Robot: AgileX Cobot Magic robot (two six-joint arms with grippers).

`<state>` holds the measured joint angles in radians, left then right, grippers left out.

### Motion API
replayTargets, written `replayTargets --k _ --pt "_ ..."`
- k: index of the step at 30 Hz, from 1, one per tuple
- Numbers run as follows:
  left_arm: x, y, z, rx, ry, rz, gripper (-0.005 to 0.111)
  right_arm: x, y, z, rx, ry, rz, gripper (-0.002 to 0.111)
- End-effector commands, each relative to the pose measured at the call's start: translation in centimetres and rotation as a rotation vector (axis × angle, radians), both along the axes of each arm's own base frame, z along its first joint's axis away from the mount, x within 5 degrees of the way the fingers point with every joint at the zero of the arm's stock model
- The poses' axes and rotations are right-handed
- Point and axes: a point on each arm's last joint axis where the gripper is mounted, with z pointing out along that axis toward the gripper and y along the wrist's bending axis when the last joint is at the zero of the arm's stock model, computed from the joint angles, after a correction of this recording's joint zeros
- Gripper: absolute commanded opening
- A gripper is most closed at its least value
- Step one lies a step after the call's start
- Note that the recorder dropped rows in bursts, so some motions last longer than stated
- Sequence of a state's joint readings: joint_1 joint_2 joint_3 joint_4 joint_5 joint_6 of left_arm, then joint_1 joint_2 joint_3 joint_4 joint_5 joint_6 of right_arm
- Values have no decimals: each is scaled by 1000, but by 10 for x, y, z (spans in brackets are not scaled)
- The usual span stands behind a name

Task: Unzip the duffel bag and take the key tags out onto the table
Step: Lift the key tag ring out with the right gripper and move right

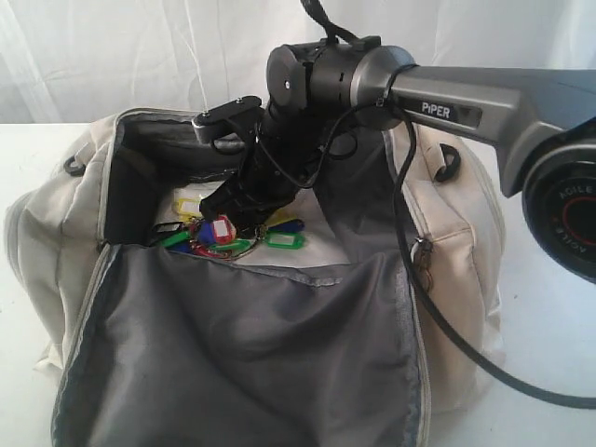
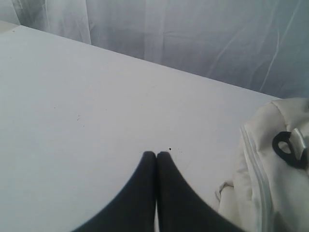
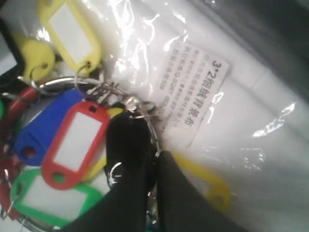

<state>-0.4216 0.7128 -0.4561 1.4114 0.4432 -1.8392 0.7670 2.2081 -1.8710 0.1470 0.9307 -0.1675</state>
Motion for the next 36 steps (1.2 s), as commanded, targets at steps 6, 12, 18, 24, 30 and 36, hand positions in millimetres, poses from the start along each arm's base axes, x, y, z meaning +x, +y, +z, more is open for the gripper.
replayTargets --k 6,12,18,24,30,36 --pt "0 0 0 38 -8 -10 1 -3 -9 60 27 -96 24 0" --pt "0 0 -1 35 -5 -12 1 -19 -31 122 80 -178 17 0" --pt "0 0 -1 43 -4 -14 1 -41 -66 183 90 -279 -19 0" --pt "0 0 -1 43 -1 -19 1 -61 -113 238 158 -367 -102 0" --pt "0 0 -2 42 12 -18 1 -83 -162 276 198 -433 -184 0" --pt "0 0 -2 48 14 -20 1 -108 -216 295 129 -521 -332 0"
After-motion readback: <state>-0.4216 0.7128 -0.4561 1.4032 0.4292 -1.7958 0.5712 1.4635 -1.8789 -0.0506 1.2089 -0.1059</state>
